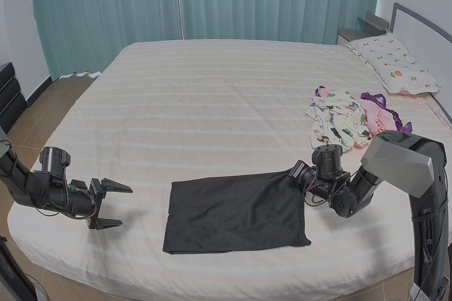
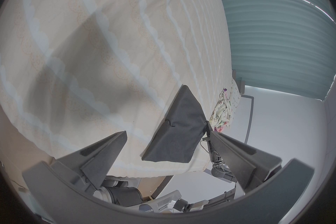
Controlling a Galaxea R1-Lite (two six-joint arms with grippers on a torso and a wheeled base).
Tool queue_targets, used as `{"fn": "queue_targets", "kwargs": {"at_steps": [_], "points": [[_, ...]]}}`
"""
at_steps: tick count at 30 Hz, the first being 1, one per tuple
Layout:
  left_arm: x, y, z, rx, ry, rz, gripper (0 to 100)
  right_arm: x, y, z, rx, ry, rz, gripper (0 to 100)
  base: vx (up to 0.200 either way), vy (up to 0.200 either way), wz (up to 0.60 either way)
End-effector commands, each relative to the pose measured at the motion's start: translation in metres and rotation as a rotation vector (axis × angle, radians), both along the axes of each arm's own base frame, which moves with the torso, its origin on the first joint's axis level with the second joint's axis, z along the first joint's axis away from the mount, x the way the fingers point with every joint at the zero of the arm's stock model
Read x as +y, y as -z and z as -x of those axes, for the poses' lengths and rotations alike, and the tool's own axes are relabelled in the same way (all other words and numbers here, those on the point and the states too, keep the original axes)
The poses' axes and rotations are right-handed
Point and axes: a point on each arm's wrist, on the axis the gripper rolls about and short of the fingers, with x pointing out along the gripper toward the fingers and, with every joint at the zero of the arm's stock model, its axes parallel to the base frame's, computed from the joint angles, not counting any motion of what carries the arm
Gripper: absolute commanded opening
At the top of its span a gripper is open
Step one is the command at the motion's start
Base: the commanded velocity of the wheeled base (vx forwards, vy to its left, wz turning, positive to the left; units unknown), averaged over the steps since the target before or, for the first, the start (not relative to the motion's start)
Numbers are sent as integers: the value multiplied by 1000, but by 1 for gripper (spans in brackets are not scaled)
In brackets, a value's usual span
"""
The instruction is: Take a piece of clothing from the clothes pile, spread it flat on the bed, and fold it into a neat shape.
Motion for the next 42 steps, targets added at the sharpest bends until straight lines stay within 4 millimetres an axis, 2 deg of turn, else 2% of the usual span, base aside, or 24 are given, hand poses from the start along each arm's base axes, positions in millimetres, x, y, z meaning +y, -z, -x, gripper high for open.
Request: {"fn": "queue_targets", "kwargs": {"at_steps": [1, 11, 12, 15, 20, 24, 27, 28, 29, 31, 34, 36, 41, 42], "points": [[0, 0, 0, 2, -1, 1, 100, -3, -2, -2, -4, 12, -7, 0, 0, 0, 0], [0, 0, 0, 1, 0, 0, 100, -4, 1, -1, 6, 12, -4, 0, 0, 0, 0], [0, 0, 0, 1, 0, 0, 100, -4, 1, -1, 6, 12, -4, 100, 0, 0, 0], [0, 0, 0, 1, 0, 0, 100, -6, 0, 2, 13, 15, -1, 100, 0, 0, 0], [0, 0, 1, -1, 4, 4, 100, -23, -23, 24, 26, 14, -9, 100, 0, 0, 0], [-1, 0, 1, -16, 6, 2, 100, -35, -34, 52, 67, -7, -11, 100, 0, 0, 0], [-9, -5, 1, -47, 30, -4, 100, -44, -38, 91, 136, -18, 6, 100, 0, 0, 0], [-9, -5, 1, -47, 30, -4, 100, -44, -38, 91, 136, -18, 6, 100, 0, 0, 0], [-14, -11, -1, -90, 44, -20, 100, -48, -38, 115, 185, -47, 13, 100, 0, 0, 0], [-22, -14, -6, -124, 50, -54, 100, -51, -39, 131, 197, -102, -17, 100, 0, 0, 0], [-34, -15, -10, -159, 63, -98, 100, -51, -37, 136, 182, -180, -60, 100, 0, 0, 0], [-46, -13, -15, -172, 67, -112, 100, -47, -27, 130, 165, -222, -65, 100, 0, 0, 0], [-47, 1, -20, -110, 75, -31, 100, -43, -4, 119, 175, -284, 22, 100, 0, 0, 0], [-46, 3, -20, -111, 73, -19, 100, -41, 5, 115, 183, -301, 44, 100, 0, 0, 0]]}}
